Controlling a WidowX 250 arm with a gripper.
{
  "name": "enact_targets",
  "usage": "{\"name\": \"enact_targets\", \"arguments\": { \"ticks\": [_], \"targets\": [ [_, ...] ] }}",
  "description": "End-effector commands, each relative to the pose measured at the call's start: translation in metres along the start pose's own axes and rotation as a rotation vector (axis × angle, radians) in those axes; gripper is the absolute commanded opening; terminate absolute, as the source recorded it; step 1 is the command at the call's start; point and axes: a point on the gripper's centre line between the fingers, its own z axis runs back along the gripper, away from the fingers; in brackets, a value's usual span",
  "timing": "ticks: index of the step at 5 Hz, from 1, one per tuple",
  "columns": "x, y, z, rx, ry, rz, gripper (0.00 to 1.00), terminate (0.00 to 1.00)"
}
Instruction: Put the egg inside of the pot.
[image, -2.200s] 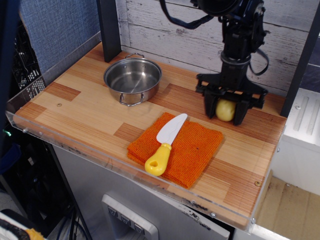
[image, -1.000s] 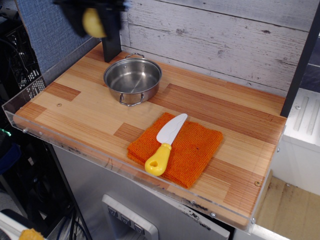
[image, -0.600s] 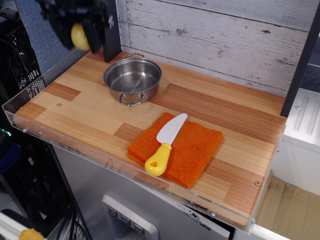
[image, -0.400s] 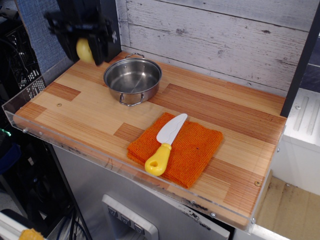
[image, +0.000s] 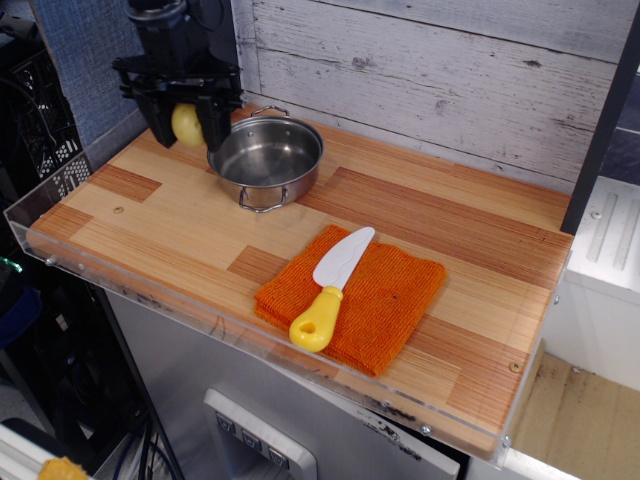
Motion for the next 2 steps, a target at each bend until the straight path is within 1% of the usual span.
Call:
{"name": "enact_targets", "arguments": {
  "ticks": [1,2],
  "targets": [
    [0.0161,-0.0208,0.0024,0.032,-0.043,-0.078,0.00,0.00],
    [0.0183,-0.0283,-0.0068,0.035,-0.026,-0.101,0.00,0.00]
  ]
}}
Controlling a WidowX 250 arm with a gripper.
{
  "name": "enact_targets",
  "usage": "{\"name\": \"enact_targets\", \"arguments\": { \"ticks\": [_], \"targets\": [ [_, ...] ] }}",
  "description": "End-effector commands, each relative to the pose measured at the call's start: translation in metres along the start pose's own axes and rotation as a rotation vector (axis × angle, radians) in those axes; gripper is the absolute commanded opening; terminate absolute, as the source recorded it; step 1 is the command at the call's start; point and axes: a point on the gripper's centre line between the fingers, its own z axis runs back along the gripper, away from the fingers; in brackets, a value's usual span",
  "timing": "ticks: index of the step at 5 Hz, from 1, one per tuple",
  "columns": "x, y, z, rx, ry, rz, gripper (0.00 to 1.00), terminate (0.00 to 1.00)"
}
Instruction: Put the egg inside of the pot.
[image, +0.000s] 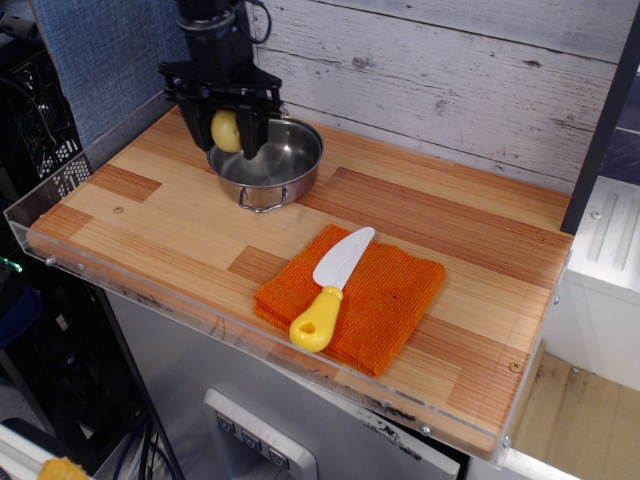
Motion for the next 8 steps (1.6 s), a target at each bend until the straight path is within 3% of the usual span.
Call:
{"name": "enact_targets", "arguments": {
  "ticks": [1,3,4,5,6,7,8],
  "targets": [
    [0.002,-0.004,0.000,0.014,-0.005,-0.020,1.00,0.00],
    [-0.007,-0.013,0.001,-0.018,-0.006,-0.009,1.00,0.00],
    [-0.020,-0.023,0.016,-0.040,-0.030,-0.011,1.00,0.00],
    [-0.058,-0.039,0.064,0.001,-0.114,-0.016,1.00,0.00],
    [-0.077,-0.056,0.108,0.033,-0.199,-0.067,1.00,0.00],
    [-0.073,-0.071,0.129,0.028,-0.210,-0.135,1.00,0.00],
    [-0.070,-0.074,0.133,0.019,-0.142,-0.126,1.00,0.00]
  ]
}}
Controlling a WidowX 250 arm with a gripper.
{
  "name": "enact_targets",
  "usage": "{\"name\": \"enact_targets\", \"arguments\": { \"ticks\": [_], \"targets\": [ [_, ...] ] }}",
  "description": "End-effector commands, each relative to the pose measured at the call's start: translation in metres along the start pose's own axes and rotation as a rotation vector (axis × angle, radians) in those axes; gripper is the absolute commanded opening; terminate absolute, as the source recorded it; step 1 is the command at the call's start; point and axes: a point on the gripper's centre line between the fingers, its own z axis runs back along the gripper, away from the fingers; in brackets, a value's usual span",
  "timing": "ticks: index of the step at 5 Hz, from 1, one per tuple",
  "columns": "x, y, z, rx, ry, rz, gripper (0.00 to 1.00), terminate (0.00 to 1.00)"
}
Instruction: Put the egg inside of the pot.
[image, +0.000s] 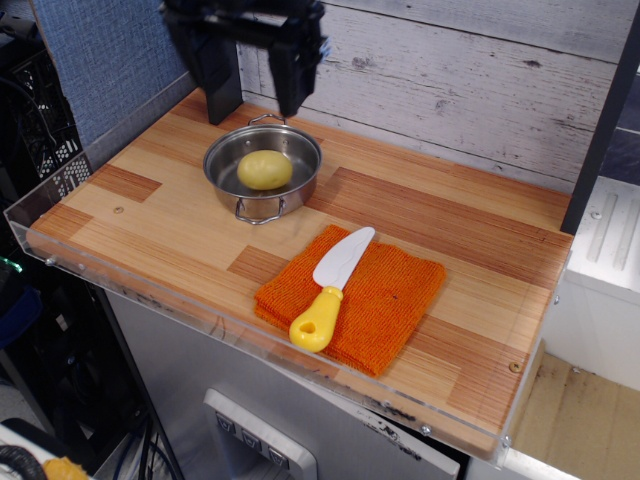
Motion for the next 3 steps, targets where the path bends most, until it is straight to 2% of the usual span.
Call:
{"name": "enact_targets", "arguments": {
  "ticks": [1,2,3],
  "targets": [
    [0.0026,-0.0006,0.0043,-0.016,0.083,0.021,1.00,0.00],
    [0.0034,0.0000,0.0020,-0.011,0.119,0.036,1.00,0.00],
    [0.0034,0.0000,0.0020,-0.011,0.119,0.036,1.00,0.00]
  ]
}}
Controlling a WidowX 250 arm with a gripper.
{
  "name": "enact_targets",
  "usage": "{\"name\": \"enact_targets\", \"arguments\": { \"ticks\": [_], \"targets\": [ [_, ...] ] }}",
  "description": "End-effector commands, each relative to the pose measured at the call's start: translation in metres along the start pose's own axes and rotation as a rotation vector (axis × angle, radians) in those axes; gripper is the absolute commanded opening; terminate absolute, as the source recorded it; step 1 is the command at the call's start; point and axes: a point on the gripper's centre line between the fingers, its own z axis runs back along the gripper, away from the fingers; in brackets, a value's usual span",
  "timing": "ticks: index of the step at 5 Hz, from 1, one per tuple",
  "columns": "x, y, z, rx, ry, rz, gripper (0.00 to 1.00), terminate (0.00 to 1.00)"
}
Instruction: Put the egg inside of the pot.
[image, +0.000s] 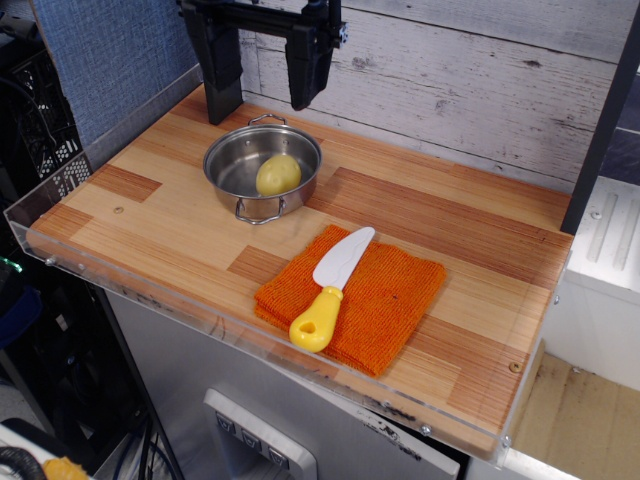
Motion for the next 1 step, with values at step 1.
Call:
{"name": "enact_targets", "arguments": {
  "ticks": [1],
  "targets": [
    [-0.0036,0.0007,0.0107,0.006,-0.040,-0.013,1.00,1.00]
  ]
}}
